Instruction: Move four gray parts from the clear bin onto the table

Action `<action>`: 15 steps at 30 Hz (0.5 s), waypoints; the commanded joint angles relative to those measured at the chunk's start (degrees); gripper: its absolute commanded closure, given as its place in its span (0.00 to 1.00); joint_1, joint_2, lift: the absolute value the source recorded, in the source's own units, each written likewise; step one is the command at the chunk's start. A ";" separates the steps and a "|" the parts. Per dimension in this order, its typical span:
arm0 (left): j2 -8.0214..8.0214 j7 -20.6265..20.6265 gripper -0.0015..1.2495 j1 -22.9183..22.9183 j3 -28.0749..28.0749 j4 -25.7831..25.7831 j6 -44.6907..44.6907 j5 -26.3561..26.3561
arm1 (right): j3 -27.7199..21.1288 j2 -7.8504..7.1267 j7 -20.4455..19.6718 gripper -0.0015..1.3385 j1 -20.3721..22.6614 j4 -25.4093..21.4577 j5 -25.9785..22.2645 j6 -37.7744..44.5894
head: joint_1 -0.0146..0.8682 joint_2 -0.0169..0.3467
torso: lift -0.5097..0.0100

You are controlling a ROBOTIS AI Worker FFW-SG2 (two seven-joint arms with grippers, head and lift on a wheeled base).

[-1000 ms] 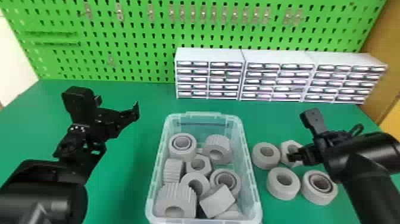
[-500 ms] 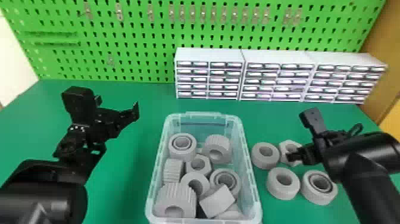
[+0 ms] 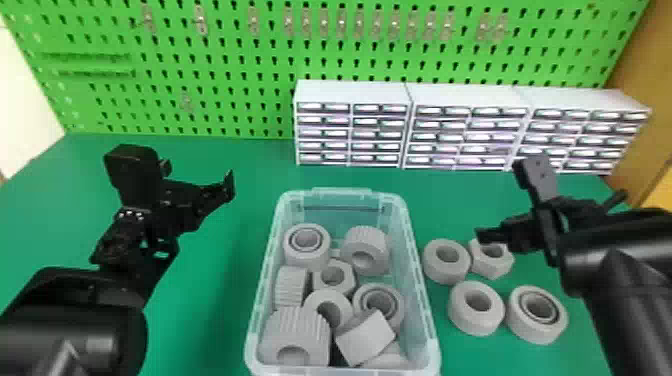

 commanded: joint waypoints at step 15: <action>-0.27 0.00 0.09 -0.55 1.12 -1.23 -1.93 0.10 | -11.23 2.46 -10.01 0.37 9.00 -16.79 -14.05 -11.58 | 0.78 0.14 | 0.89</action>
